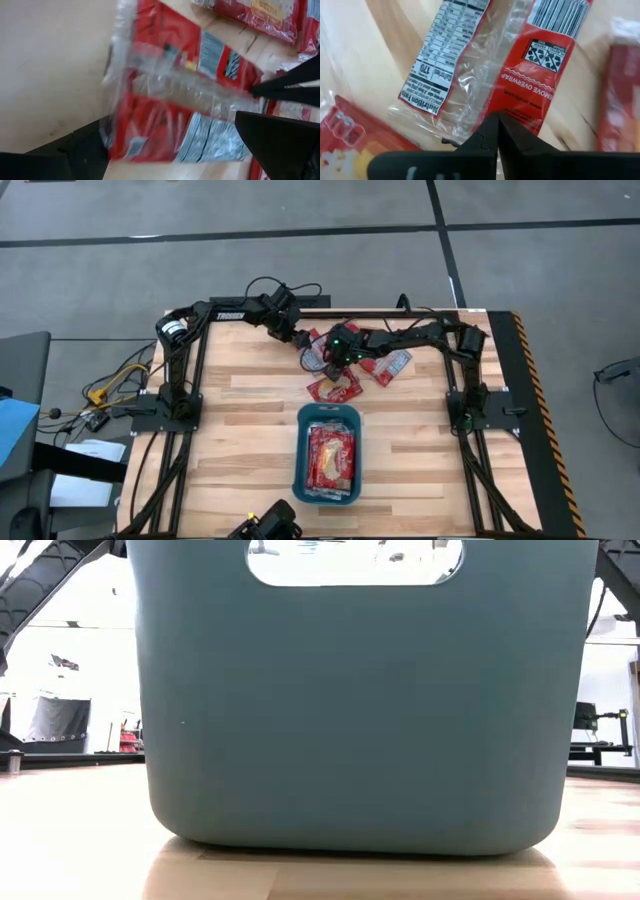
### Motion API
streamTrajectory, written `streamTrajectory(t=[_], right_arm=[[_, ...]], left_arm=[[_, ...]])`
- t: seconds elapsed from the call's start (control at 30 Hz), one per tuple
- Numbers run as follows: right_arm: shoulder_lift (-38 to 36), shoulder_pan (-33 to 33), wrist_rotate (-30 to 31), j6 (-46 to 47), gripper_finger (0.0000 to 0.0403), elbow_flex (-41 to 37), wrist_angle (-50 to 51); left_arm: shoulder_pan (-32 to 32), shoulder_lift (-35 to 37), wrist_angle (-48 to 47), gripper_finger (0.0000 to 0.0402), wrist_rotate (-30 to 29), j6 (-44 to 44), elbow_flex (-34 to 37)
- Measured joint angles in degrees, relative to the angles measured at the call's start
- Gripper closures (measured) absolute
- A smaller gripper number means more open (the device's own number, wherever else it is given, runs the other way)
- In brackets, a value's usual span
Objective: Sort popcorn bags into baskets
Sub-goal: Put the red popcorn pack into the blue container
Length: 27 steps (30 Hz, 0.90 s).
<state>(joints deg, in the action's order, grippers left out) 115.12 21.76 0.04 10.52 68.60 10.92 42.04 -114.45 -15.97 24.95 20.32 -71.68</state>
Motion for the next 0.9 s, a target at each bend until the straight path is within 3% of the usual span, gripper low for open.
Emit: streamTrajectory(t=[0.33,0.47,0.63,0.9], right_arm=[[1.95,-1.90,-0.11,-0.43,0.0385,4.96,1.51],[1.95,-1.64,-0.23,-0.46,0.0381,5.01,1.66],[1.95,-1.51,-0.21,-0.46,0.0367,5.01,2.03],[-1.89,-2.60,0.03,-0.68,0.0378,4.97,6.32]], left_arm=[[-0.32,-0.09,-0.44,0.0015,4.54,0.18,0.00],[-0.43,-0.11,-2.23,0.0041,5.18,1.16,0.02],[-0.48,-0.11,-4.36,0.0124,1.72,1.11,0.02],[-0.48,-0.11,-4.06,0.0322,-1.17,1.85,0.04]])
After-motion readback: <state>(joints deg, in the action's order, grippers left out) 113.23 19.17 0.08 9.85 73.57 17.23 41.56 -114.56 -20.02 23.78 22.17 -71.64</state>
